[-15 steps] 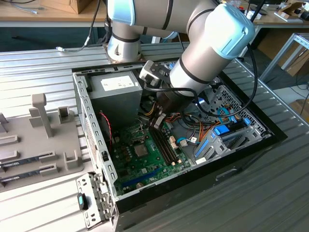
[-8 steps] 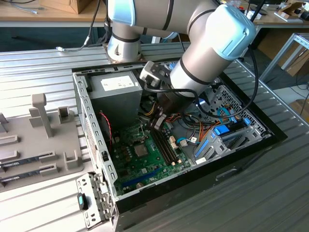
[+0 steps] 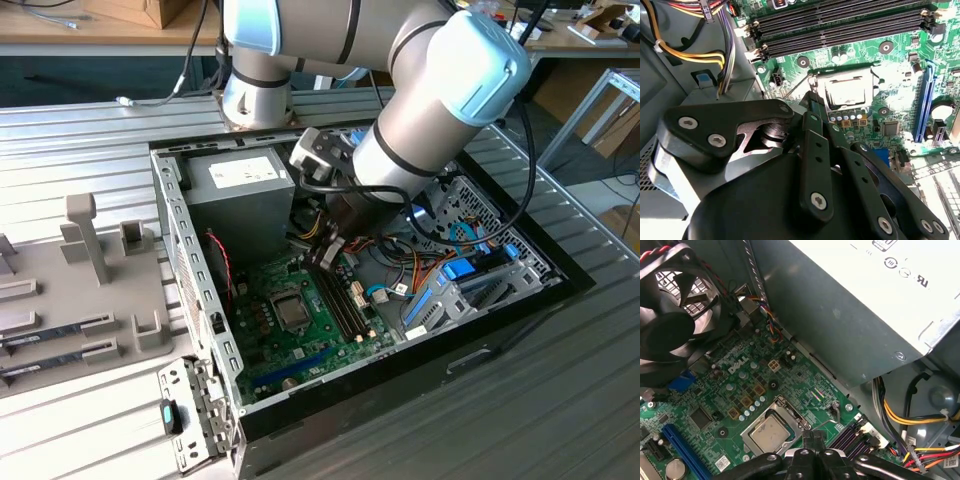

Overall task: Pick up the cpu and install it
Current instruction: 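Close the cpu cover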

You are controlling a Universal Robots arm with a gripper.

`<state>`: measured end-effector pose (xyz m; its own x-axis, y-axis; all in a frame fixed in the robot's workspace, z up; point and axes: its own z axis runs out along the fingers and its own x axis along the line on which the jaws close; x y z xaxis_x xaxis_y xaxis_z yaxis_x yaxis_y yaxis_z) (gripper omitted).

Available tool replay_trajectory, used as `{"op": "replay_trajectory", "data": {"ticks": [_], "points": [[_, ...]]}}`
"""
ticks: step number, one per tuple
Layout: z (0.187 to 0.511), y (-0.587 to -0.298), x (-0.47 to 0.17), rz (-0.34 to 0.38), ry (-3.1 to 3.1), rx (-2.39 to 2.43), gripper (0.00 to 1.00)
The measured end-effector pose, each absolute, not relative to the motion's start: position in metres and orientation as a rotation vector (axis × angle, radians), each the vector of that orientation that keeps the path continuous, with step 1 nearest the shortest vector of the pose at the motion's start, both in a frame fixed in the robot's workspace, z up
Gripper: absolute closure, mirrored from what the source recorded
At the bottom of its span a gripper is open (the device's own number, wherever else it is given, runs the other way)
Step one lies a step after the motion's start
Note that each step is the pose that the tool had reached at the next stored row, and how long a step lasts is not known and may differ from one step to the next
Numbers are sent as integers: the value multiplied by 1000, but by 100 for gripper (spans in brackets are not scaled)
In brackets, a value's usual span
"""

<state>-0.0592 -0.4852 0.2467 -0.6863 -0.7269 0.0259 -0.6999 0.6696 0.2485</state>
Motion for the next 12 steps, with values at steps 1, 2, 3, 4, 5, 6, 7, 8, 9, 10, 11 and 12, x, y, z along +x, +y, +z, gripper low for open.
{"op": "replay_trajectory", "data": {"ticks": [1,2,3,4,5,6,7,8,9,10,11,12], "points": [[246,-485,-59,-333,-2757,1184,89],[245,-485,-59,-333,-2757,1184,89],[245,-485,-58,-333,-2757,1183,89],[243,-485,-55,-334,-2755,1182,89],[242,-485,-51,-335,-2753,1181,89],[241,-484,-46,-336,-2751,1179,89],[241,-484,-43,-337,-2749,1179,89],[240,-482,-42,-337,-2749,1178,89],[239,-480,-41,-338,-2749,1178,89],[239,-475,-41,-338,-2749,1178,89],[238,-469,-41,-338,-2749,1179,89],[237,-465,-41,-338,-2749,1178,89]]}}
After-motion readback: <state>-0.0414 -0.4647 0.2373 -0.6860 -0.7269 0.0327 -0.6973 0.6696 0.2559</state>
